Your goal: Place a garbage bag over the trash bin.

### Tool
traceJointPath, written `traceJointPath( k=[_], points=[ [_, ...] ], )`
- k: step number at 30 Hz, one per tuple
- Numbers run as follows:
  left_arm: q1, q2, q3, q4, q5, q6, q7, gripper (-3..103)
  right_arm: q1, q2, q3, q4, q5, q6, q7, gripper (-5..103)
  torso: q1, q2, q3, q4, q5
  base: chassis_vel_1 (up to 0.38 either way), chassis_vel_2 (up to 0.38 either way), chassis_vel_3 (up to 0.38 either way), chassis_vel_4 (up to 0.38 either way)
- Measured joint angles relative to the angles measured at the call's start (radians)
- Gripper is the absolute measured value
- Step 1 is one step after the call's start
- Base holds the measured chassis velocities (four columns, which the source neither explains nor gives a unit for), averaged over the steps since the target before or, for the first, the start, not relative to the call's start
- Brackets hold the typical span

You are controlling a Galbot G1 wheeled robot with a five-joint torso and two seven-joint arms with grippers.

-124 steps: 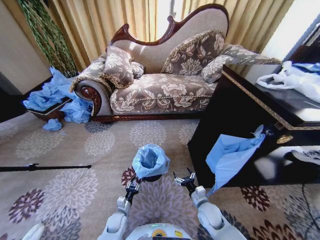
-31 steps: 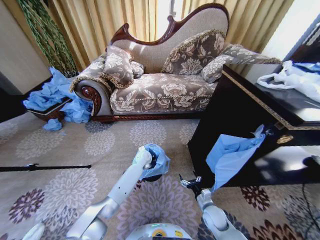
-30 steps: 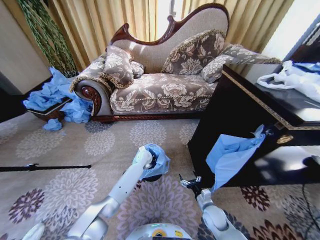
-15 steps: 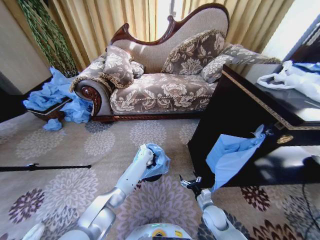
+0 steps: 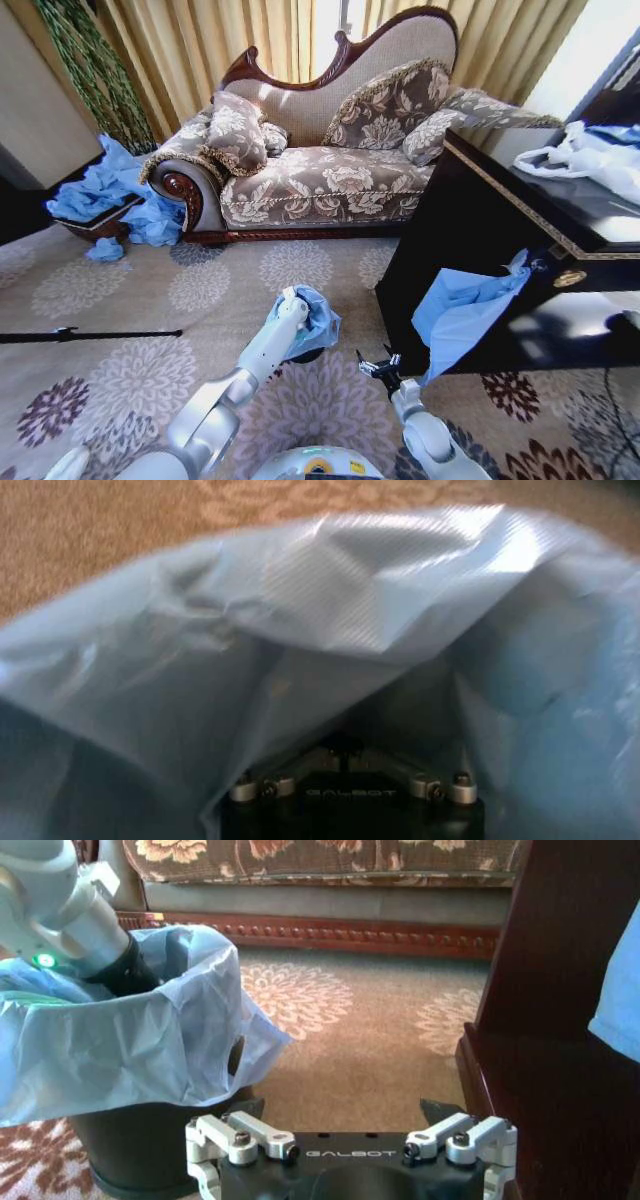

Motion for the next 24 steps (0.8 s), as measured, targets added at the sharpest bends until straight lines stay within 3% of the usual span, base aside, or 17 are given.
traceJointPath(
  k=[24],
  points=[
    [0.02,-0.029,-0.019,0.119,0.051,-0.041,0.066,0,0.001,-0.008,-0.016,0.005,-0.003,-0.001,0.002,100,0.0,0.0,0.0,-0.0001,-0.0001,0.0,0.0,0.0,0.0]
  ],
)
